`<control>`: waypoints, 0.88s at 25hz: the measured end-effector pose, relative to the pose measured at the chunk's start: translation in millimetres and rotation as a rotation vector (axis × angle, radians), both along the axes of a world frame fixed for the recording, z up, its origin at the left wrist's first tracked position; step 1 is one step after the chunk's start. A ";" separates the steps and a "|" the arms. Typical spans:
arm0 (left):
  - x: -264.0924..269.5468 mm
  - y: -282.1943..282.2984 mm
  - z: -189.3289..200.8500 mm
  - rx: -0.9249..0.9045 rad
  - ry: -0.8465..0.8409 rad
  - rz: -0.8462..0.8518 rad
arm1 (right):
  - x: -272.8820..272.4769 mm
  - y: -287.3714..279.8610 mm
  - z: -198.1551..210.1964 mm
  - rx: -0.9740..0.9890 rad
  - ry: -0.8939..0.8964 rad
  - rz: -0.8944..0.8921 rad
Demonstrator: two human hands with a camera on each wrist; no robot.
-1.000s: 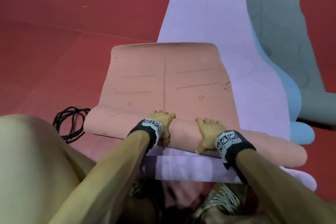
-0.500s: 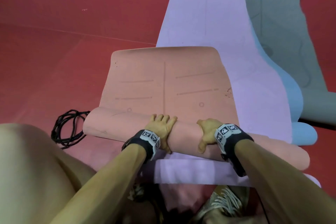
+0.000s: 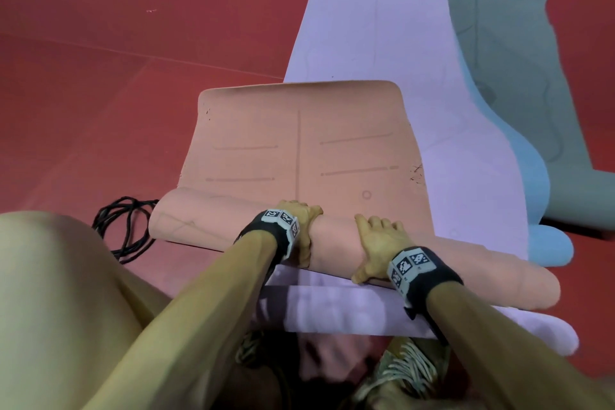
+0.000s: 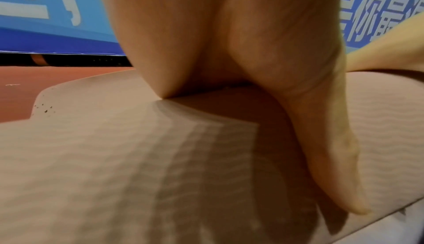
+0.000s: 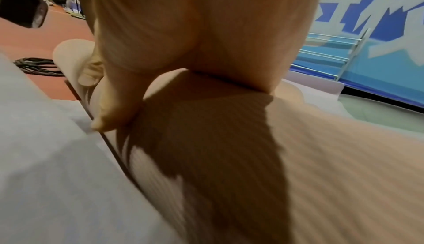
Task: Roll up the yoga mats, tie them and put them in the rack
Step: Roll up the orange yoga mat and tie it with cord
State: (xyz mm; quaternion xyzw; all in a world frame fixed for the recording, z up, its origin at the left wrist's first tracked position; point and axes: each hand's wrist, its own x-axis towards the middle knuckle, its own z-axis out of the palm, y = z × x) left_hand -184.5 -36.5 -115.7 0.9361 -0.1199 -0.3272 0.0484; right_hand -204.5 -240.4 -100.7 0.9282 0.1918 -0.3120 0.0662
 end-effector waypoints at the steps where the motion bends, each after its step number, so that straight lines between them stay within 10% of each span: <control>1: 1.0 0.6 -1.0 -0.007 0.012 -0.001 | -3.5 1.0 -1.2 -0.002 -0.034 0.009; 14: -43.8 -2.9 -15.8 0.080 -0.250 -0.119 | 34.7 0.8 6.9 0.065 0.340 -0.202; 22: -6.3 -6.4 -2.1 0.051 -0.077 -0.070 | 5.3 5.7 1.5 0.006 0.090 -0.053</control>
